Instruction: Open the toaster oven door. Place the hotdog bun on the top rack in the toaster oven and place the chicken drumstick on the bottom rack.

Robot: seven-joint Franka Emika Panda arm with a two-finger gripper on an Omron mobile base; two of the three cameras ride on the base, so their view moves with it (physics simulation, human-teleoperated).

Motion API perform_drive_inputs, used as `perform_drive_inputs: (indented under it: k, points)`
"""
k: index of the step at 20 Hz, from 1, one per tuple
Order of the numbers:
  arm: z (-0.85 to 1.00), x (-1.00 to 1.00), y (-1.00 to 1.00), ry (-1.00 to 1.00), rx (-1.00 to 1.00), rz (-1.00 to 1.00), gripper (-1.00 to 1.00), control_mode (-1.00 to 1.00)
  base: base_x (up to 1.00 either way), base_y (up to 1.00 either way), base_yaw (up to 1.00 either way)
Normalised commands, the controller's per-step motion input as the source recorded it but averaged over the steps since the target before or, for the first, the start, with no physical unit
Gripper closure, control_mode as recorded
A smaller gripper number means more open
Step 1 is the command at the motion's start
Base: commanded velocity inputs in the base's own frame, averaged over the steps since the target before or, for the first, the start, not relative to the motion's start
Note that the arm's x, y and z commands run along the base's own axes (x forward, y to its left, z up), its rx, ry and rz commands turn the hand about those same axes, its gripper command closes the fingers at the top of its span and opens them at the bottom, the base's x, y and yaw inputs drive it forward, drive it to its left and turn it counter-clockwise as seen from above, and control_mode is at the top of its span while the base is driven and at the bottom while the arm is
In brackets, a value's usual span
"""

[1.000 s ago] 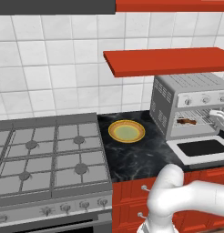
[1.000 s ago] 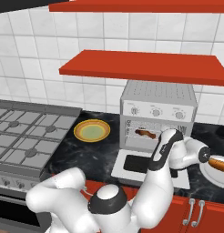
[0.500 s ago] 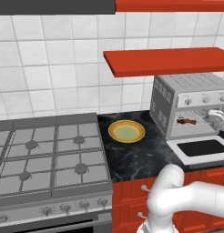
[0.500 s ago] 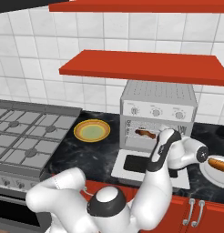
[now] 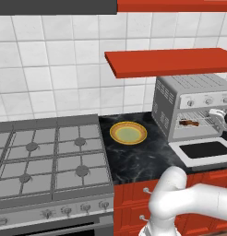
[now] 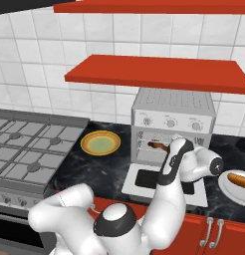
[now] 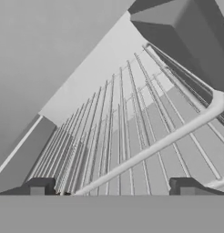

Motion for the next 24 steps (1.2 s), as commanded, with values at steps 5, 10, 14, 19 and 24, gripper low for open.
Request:
perform_drive_inputs:
  k: [5, 10, 14, 19, 24]
  points:
    - [-0.01, 0.28, 0.01, 0.00, 0.00, -0.03, -1.00, -1.00, 0.00, 0.00, 0.00]
    - [-0.13, 0.18, -0.08, 0.00, 0.01, -0.01, -1.00, -1.00, 0.00, 0.00, 0.00]
    - [-0.20, 0.04, -0.12, 0.00, 0.02, 0.00, -1.00, -1.00, 0.00, 0.00, 0.00]
    - [-0.32, 0.00, -0.06, 0.00, 0.03, 0.00, -1.00, -1.00, 0.00, 0.00, 0.00]
    - [-0.06, 0.15, -0.07, 0.00, 0.01, 0.00, -1.00, -1.00, 0.00, 0.00, 0.00]
